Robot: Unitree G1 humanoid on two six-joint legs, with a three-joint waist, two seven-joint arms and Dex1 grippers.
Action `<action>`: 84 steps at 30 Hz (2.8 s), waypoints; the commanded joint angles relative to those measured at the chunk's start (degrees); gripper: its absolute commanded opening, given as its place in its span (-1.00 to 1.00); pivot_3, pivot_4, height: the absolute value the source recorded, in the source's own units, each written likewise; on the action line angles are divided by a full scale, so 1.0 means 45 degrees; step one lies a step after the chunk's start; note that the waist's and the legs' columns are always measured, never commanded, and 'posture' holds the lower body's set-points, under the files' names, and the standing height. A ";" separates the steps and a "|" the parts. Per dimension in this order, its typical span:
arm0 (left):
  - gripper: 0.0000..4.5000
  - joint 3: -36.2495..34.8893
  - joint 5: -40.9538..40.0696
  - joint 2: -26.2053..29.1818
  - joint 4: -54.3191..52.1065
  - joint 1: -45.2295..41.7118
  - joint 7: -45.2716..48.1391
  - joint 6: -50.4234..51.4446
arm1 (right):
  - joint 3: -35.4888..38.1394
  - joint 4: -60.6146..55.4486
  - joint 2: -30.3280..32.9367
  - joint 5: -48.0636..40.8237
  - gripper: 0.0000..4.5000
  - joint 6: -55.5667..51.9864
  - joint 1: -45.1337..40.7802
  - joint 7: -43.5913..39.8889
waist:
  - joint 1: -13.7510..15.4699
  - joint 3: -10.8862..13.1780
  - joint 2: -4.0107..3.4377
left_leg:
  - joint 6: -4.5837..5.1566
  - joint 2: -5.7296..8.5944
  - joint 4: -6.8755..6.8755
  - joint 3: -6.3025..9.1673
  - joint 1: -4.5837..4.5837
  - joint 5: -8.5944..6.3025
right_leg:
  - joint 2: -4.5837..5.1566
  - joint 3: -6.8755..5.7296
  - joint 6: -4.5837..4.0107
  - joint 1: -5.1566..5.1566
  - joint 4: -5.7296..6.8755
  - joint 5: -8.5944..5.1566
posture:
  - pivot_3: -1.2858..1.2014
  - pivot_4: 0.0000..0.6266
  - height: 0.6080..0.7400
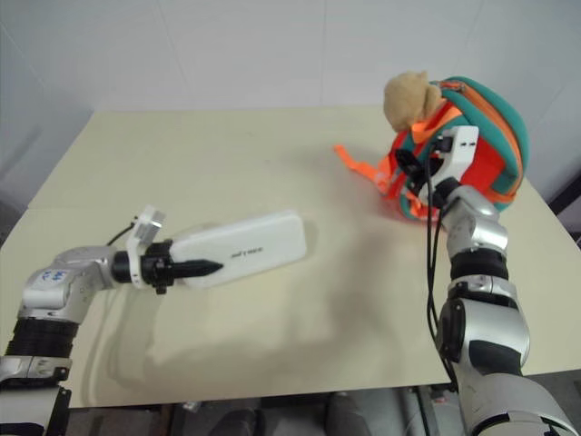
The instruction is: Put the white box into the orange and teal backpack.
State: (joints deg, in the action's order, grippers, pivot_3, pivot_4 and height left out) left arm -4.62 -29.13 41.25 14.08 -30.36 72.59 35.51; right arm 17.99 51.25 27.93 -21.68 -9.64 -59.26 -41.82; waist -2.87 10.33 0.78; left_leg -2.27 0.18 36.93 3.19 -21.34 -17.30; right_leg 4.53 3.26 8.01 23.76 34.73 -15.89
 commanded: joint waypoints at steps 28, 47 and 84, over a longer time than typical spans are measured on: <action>-0.44 -0.2828 -0.0563 0.2435 -0.0275 0.2567 0.0426 -0.0468 | -0.1360 -1.2473 0.4679 -1.2179 -0.76 -1.7730 0.2755 -0.3659 | 0.0335 -0.0002 0.0004 | 0.0050 -0.0009 0.0022 0.0019 -0.0201 -0.0052 | 0.0039 -0.0049 -0.0011 0.0222 0.0002 -0.0005 | 0.03 -0.52 1.00; -0.44 -0.5300 -0.3864 0.2814 -0.4761 0.2575 -0.1102 0.1655 | -0.3559 -1.2571 0.3525 -0.9309 -0.76 -1.4758 0.4130 -0.4542 | 0.0271 -0.0016 0.0032 | 0.0065 -0.0024 0.0075 -0.0093 -0.0173 -0.0067 | 0.0023 -0.0021 -0.0004 0.0216 0.0050 0.0000 | 0.03 -0.52 1.00; -0.44 0.0592 0.1789 0.2183 0.2540 -0.6151 0.2630 -0.5951 | -0.2931 -1.3180 0.2482 -0.8726 -0.76 -1.4012 0.5299 -0.3488 | 0.0292 -0.0021 0.0044 | 0.0057 -0.0011 0.0157 -0.0101 -0.0165 -0.0061 | -0.0001 -0.0018 0.0016 0.0186 0.0100 0.0011 | 0.03 -0.52 1.00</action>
State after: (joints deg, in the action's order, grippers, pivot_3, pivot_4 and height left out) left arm -1.66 -21.89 50.59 25.28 -54.76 83.68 9.66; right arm 3.94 -6.53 39.58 -59.77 -72.64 -35.39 -57.82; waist -1.55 10.24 0.97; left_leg -2.00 0.13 37.65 2.74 -22.09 -17.59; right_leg 4.53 3.18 8.08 24.59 35.18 -15.84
